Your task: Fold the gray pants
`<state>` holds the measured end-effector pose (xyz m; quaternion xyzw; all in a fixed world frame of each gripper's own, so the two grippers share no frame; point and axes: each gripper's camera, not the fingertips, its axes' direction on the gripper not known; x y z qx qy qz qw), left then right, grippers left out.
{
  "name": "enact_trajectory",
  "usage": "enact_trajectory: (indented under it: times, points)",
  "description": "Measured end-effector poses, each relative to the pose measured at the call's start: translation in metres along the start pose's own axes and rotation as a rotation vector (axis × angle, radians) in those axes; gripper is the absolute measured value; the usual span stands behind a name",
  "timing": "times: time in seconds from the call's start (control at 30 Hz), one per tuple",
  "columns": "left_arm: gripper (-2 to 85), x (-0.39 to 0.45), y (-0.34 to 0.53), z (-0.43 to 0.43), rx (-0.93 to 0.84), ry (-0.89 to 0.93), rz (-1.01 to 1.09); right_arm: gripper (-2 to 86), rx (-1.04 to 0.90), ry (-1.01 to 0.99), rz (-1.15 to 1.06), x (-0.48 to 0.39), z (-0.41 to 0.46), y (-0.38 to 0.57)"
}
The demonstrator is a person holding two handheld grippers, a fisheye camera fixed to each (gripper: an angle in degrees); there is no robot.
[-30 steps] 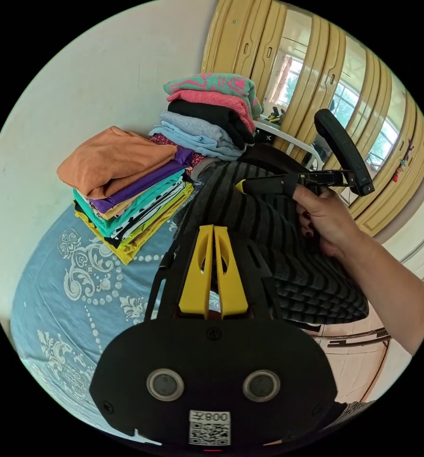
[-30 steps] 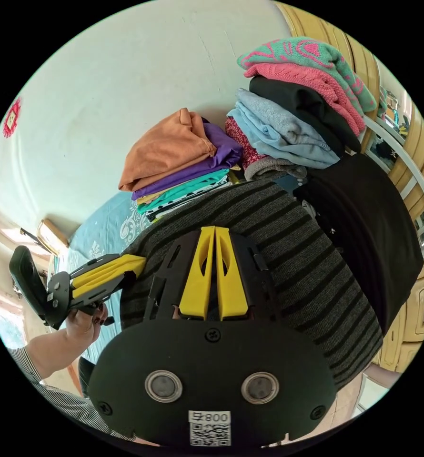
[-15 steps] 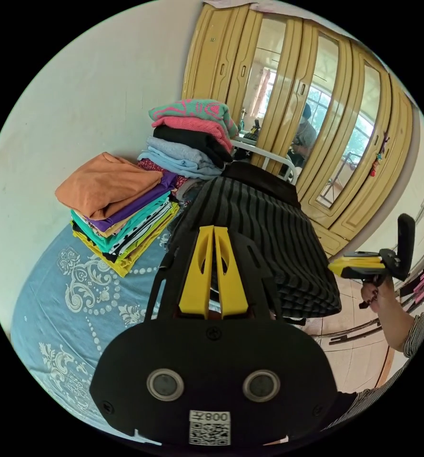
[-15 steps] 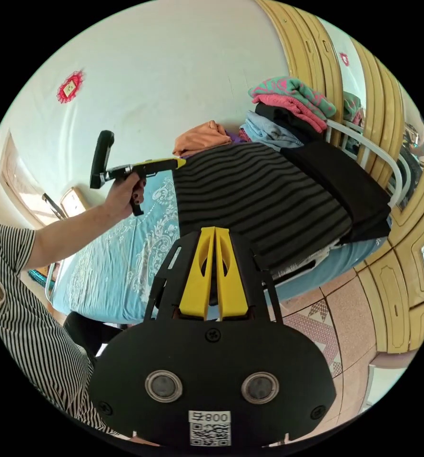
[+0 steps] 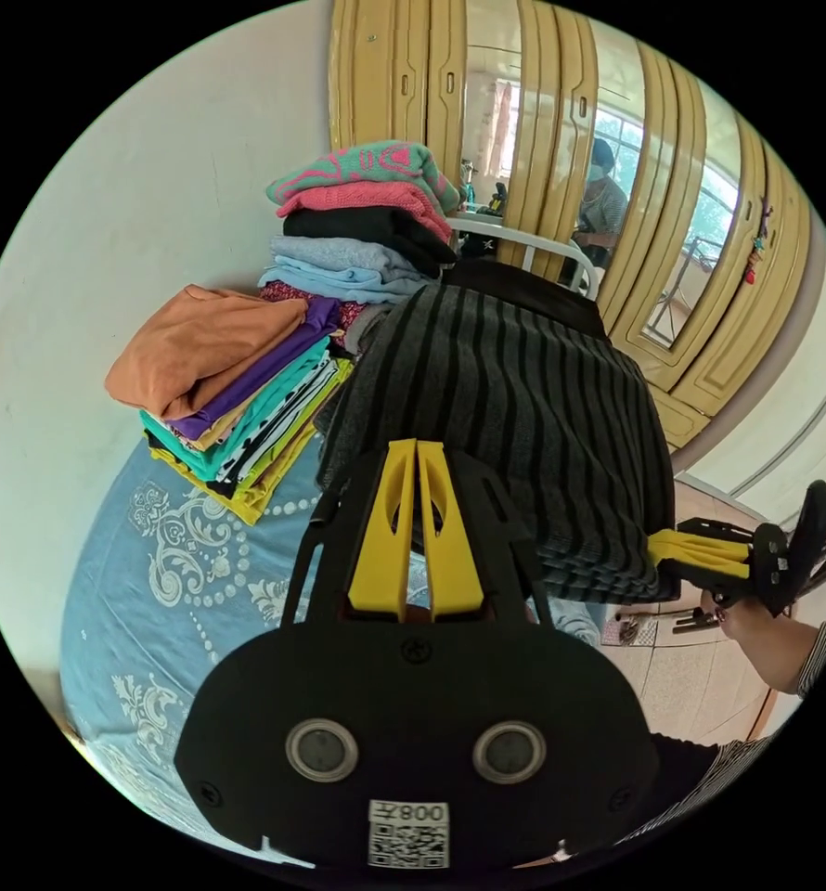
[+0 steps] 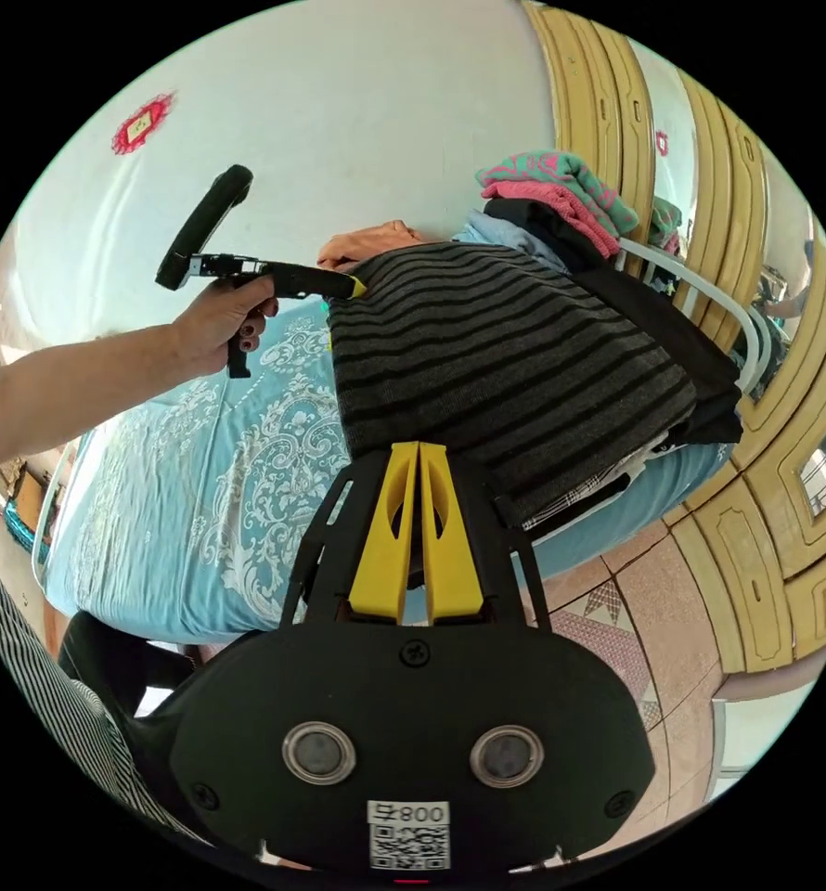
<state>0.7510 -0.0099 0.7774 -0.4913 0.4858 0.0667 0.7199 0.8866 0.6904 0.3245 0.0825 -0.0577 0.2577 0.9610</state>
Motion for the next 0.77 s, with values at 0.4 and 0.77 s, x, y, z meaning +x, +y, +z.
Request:
enact_trajectory:
  times: [0.4,0.77]
  points:
    - [0.5,-0.078,0.101,-0.051,0.223,0.431,-0.166,4.3,0.219,0.13,0.033,0.078,-0.077,-0.088]
    - [0.3,-0.118,0.239,-0.069,0.06,0.456,-0.362,10.0,-0.156,0.354,-0.096,0.096,0.017,-0.216]
